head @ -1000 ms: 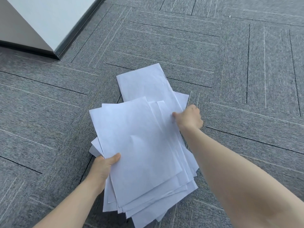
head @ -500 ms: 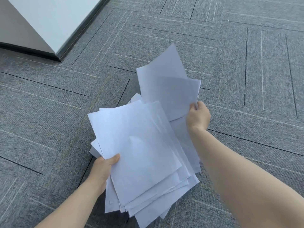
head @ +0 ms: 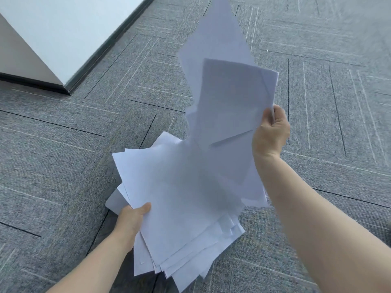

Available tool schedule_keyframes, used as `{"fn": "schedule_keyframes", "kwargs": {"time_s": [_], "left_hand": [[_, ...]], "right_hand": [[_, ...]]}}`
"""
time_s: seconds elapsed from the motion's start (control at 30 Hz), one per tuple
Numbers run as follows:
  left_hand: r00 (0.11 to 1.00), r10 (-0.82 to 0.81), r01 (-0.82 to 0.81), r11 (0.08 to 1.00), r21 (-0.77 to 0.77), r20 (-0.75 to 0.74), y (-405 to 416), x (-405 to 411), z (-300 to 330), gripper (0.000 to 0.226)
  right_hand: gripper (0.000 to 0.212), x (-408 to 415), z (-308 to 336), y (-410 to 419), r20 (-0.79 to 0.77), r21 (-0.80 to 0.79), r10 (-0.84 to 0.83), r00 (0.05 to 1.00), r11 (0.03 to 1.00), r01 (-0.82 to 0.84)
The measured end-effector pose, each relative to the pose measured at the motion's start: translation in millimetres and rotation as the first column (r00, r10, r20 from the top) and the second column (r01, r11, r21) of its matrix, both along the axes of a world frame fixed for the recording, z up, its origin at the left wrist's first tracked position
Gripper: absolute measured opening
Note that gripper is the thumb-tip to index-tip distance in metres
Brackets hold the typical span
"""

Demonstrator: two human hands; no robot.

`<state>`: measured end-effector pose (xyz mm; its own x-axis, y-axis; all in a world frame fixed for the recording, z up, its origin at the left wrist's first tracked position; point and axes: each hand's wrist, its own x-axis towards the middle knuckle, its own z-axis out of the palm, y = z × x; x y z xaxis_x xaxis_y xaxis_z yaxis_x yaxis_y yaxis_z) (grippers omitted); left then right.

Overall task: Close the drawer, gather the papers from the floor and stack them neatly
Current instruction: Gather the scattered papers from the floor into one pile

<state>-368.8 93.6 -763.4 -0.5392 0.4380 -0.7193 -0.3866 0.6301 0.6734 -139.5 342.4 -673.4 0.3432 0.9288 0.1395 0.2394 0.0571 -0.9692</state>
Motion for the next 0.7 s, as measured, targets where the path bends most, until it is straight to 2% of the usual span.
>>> {"fn": "schedule_keyframes", "kwargs": {"time_s": [0.17,0.3,0.37,0.47,0.63,0.7], "left_hand": [[0.999,-0.032,0.032,0.999,-0.004,-0.009,2,4,4,0.025],[0.997,-0.061,0.061,0.998,-0.002,-0.044,4,9,10,0.009],[0.997,-0.064,0.065,0.998,0.004,-0.052,4,10,13,0.016],[0.997,-0.066,0.066,0.998,0.017,-0.026,5,10,14,0.01],[0.997,-0.081,0.081,0.996,0.025,0.012,4,13,19,0.02],[0.997,-0.075,0.075,0.997,0.024,0.023,4,14,20,0.017]], "right_hand": [[0.024,10,37,4,-0.06,0.089,-0.031,0.998,0.995,0.037],[0.032,16,63,3,-0.078,0.157,-0.035,0.996,0.986,0.047],[0.031,20,74,6,-0.098,0.187,-0.048,0.994,0.98,0.066],[0.031,26,88,9,-0.102,0.216,-0.066,0.993,0.973,0.086],[0.033,35,101,14,-0.111,0.202,-0.089,0.99,0.973,0.11],[0.033,38,107,15,-0.136,0.202,-0.075,0.988,0.974,0.102]]}}
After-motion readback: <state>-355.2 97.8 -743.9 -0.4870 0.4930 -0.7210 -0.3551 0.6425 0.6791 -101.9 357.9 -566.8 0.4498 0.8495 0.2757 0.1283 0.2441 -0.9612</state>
